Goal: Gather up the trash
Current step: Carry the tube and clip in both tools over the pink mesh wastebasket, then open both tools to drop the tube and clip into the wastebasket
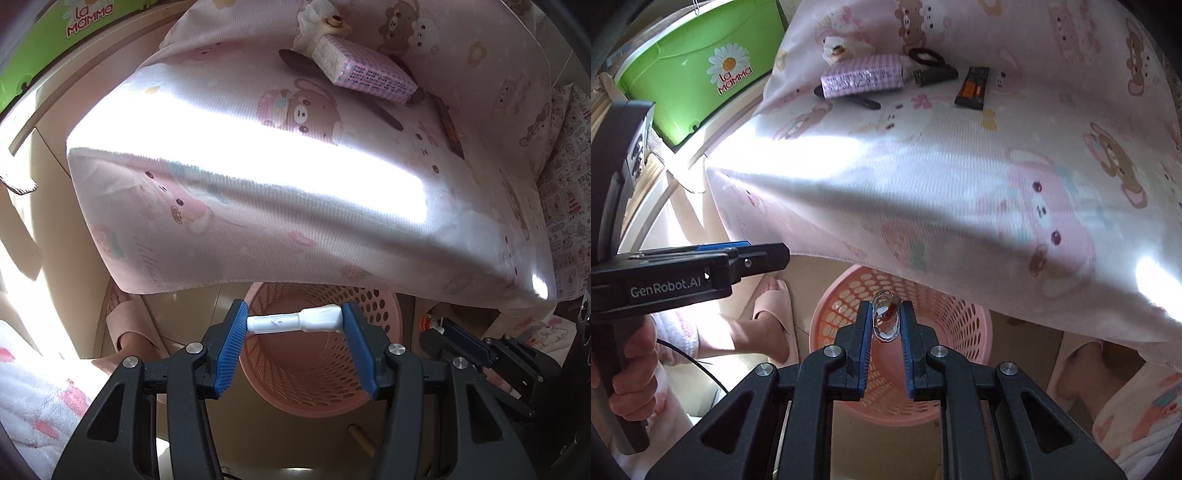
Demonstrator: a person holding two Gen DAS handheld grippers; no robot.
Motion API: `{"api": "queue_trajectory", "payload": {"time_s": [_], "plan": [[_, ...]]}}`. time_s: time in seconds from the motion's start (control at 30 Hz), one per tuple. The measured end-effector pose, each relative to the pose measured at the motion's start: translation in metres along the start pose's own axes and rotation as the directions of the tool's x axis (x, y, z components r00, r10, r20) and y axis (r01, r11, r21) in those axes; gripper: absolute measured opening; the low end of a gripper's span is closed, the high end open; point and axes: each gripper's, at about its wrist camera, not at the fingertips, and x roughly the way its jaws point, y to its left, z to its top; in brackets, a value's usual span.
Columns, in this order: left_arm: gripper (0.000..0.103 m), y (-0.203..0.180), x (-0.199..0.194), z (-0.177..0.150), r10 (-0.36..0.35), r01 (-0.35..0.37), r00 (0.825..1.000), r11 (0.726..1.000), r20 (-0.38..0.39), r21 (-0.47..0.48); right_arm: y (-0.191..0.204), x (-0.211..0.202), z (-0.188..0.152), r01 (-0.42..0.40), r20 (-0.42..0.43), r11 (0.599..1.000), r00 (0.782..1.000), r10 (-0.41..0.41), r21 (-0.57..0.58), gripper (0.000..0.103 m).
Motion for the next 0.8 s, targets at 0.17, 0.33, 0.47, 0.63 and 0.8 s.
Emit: {"api": "queue_trajectory", "payload": {"time_s": [0.17,0.33,0.47,0.63,0.8], "plan": [[0.052,-0.001,0.022,-0.001,0.048,-0.048,0.999,0.999,-0.003,-0.008,-0.002,0.033,-0.011,0.033,-0.044,0.999,0.999,-0.033,-0.008,0.015],[0.052,0.005,0.054,-0.006,0.058,-0.061,0.995,0.998,-0.084,-0.034,-0.005,0.063,-0.022,0.032,-0.115,0.999,0.993,-0.031,0.006,0.016],[0.052,0.013,0.079,-0.015,0.048,-0.058,0.984,0.997,-0.171,-0.058,-0.016,0.091,-0.036,0.050,-0.214,0.998,0.976,-0.040,0.043,0.016],[0.052,0.017,0.099,-0.026,0.039,-0.058,0.972,0.995,-0.232,-0.078,-0.021,0.115,-0.048,0.079,-0.273,0.996,0.960,-0.065,0.041,0.016],[0.054,0.011,0.104,-0.029,0.054,-0.072,0.968,0.995,-0.245,-0.066,-0.026,0.121,-0.052,0.071,-0.300,0.994,0.953,-0.044,0.081,0.020]]}}
